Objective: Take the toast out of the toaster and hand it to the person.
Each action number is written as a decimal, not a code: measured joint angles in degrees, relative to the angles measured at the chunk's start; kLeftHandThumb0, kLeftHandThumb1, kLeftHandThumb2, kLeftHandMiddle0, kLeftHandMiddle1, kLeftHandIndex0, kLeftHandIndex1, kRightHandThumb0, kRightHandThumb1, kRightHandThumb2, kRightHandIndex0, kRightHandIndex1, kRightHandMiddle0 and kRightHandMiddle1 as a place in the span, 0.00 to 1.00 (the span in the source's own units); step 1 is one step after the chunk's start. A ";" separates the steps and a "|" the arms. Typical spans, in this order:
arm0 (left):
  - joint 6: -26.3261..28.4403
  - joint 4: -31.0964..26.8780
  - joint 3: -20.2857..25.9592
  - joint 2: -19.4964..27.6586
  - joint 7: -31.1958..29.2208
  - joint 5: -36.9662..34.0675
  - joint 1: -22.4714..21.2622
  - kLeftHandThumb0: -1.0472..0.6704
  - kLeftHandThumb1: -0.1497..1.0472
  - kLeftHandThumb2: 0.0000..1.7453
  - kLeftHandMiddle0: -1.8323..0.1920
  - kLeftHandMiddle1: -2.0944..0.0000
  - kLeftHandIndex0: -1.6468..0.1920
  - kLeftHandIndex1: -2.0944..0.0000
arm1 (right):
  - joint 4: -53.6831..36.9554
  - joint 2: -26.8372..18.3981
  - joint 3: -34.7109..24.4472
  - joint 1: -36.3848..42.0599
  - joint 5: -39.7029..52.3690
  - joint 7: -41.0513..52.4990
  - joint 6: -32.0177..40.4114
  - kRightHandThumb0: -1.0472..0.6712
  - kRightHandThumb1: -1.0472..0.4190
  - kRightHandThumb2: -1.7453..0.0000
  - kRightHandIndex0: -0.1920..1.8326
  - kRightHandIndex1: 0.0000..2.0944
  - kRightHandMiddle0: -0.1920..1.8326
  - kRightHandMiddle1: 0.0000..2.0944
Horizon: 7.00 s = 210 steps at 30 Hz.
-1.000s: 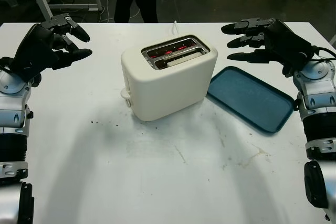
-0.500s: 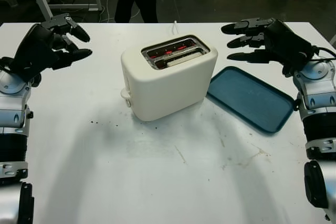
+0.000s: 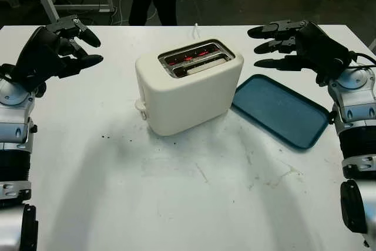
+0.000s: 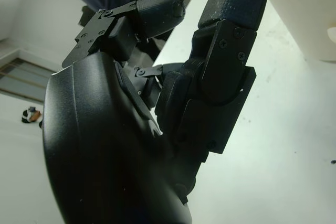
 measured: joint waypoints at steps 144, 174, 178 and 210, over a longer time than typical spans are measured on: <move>-0.60 0.64 -0.22 -0.01 -0.16 -1.09 0.00 0.00 0.89 0.04 0.65 0.30 0.67 0.34 | 0.01 0.09 0.02 0.00 0.17 -0.59 0.31 0.23 0.22 1.00 0.37 0.27 0.47 0.00; -0.84 0.59 -0.25 -0.01 0.00 -0.75 0.00 0.00 0.89 0.04 0.66 0.29 0.67 0.32 | 1.53 0.19 0.48 -6.08 -0.22 -1.45 -1.36 0.17 0.22 1.00 0.35 0.28 0.46 0.00; -0.81 0.53 -0.25 -0.02 0.02 -0.75 0.00 0.00 0.89 0.03 0.65 0.29 0.66 0.32 | 2.98 0.39 3.55 -12.63 -4.21 -1.82 -4.20 0.20 0.23 1.00 0.34 0.28 0.46 0.00; -0.19 0.10 -0.13 -0.04 0.20 -1.07 0.12 0.00 0.89 0.02 0.64 0.30 0.64 0.34 | 10.42 4.91 22.86 -23.86 -27.39 -6.22 -17.40 0.27 0.27 1.00 0.32 0.29 0.46 0.00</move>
